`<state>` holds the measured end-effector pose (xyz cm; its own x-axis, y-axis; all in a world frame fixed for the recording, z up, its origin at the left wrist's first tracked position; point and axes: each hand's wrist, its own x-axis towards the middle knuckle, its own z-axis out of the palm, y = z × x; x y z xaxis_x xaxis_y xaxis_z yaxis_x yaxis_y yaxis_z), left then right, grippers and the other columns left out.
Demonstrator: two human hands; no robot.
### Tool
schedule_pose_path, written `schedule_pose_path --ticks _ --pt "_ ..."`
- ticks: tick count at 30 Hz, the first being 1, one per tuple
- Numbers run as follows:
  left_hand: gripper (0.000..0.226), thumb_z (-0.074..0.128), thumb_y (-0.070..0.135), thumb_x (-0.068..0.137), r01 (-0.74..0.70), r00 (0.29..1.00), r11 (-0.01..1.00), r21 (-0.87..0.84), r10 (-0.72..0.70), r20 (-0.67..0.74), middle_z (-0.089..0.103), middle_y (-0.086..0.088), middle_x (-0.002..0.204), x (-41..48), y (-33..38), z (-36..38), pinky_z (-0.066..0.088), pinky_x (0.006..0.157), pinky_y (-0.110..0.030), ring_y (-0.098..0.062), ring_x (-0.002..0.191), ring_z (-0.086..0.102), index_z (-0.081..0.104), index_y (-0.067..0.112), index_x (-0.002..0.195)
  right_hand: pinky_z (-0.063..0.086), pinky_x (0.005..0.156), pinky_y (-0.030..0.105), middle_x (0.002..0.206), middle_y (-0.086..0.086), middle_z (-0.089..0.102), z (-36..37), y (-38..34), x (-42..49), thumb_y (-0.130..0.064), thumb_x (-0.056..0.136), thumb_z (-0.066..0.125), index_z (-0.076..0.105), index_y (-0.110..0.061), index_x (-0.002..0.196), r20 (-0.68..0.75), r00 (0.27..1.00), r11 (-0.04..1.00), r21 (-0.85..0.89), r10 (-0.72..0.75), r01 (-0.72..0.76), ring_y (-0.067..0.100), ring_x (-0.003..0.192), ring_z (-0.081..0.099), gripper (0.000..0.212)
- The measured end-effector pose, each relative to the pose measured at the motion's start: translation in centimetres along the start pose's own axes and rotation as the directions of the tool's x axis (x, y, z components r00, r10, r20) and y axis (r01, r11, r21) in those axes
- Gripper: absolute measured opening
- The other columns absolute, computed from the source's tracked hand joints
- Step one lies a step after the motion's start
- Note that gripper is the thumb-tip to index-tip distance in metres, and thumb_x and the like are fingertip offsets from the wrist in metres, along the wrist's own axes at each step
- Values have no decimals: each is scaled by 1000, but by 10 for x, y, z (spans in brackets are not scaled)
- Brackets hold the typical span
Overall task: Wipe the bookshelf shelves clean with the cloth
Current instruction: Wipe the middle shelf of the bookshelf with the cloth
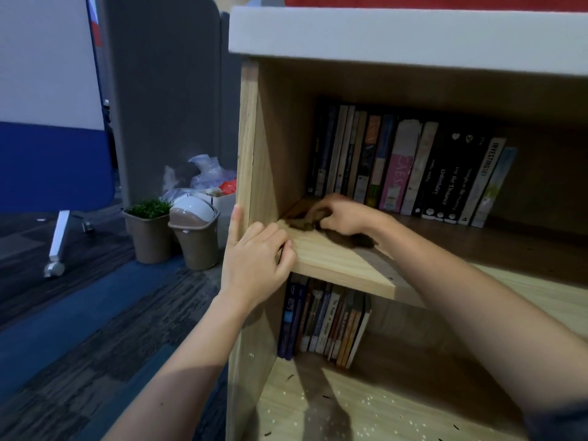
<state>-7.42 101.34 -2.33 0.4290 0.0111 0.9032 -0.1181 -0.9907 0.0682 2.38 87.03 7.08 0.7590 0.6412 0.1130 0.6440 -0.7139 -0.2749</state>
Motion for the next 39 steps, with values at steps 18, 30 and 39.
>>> schedule_pose_path --ticks 18,30,39 --pt "33 37 36 91 126 958 963 -240 -55 282 65 6 92 -11 75 -18 26 111 -38 -11 91 58 66 20 93 42 86 24 104 -7 54 -26 30 -113 -1 87 52 64 -32 99 60 996 998 1 -67 67 11 96 53 35" --pt "45 28 38 91 73 971 929 -362 17 240 67 7 113 -20 86 -17 22 92 -21 -8 109 57 66 22 109 38 101 30 114 -6 56 -31 38 -170 13 79 43 67 -32 95 23 998 997 48 -54 53 12 113 50 54" --pt "45 31 43 91 117 964 898 -425 0 265 63 13 119 -21 84 -20 15 93 -13 7 112 44 64 25 115 40 100 33 114 -6 54 -24 34 -166 13 80 41 66 -35 92 -12 998 997 41 -57 57 13 111 50 56"
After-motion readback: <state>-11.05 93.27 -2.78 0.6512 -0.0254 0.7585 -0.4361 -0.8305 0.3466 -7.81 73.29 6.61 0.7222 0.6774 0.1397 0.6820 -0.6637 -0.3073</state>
